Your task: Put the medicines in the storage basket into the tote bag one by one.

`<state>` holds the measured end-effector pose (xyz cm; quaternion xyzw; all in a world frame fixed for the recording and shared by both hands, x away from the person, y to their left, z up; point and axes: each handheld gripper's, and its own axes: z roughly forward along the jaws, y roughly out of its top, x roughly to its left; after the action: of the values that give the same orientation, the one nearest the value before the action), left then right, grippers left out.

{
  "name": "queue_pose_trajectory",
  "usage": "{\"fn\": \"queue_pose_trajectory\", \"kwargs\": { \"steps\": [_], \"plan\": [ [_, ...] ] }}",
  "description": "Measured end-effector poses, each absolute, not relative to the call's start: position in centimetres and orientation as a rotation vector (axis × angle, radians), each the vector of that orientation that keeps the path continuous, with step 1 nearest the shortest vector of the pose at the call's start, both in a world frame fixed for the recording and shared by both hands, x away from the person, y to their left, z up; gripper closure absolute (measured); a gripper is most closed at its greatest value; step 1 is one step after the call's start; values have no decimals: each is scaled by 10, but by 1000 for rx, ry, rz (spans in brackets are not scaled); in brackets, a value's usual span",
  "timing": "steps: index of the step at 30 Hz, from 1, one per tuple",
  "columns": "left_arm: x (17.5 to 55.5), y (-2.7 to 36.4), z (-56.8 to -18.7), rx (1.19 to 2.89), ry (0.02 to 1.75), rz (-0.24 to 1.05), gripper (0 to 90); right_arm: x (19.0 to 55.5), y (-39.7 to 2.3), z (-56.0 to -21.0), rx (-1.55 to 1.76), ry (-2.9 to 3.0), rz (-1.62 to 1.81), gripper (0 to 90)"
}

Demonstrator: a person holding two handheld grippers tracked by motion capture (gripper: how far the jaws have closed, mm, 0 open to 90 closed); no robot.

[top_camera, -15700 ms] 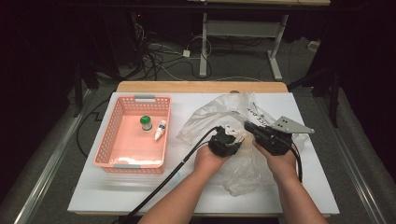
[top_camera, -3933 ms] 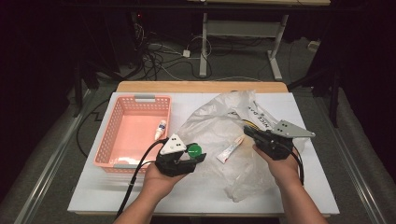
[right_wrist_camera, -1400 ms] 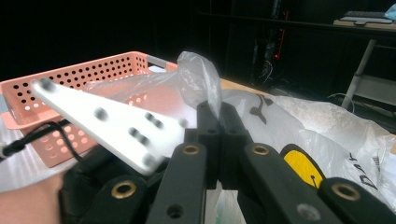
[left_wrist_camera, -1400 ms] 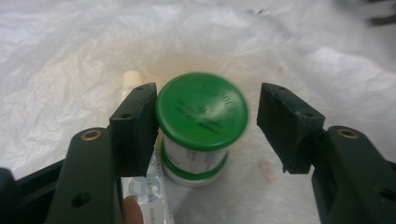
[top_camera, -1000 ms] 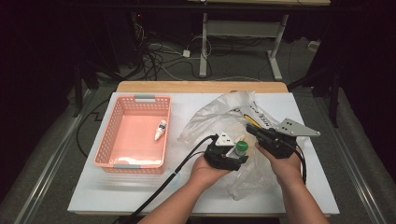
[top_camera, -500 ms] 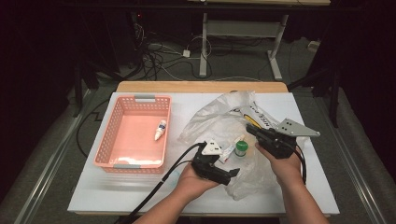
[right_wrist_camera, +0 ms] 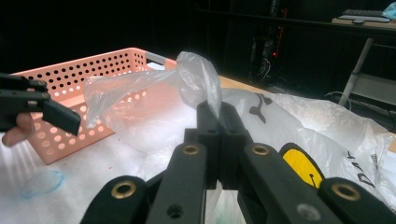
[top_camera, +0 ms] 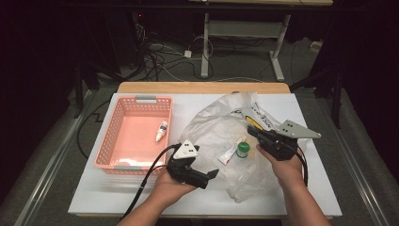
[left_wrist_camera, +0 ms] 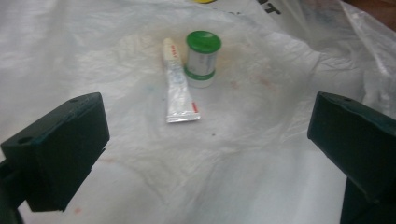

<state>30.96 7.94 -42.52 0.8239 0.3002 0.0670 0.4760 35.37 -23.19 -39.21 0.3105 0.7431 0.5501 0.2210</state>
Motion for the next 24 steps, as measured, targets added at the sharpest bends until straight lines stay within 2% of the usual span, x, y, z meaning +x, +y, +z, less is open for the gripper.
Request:
{"fn": "queue_pose_trajectory", "kwargs": {
  "steps": [8, 24],
  "plan": [
    [314, 112, -423, 1998, 814, 241, 0, 354, -233, -392, 863, 2049, 1521, 900],
    [325, 169, -421, 1932, 993, 272, 0, 353, -235, -391, 860, 2046, 1531, 900]
  ]
}}
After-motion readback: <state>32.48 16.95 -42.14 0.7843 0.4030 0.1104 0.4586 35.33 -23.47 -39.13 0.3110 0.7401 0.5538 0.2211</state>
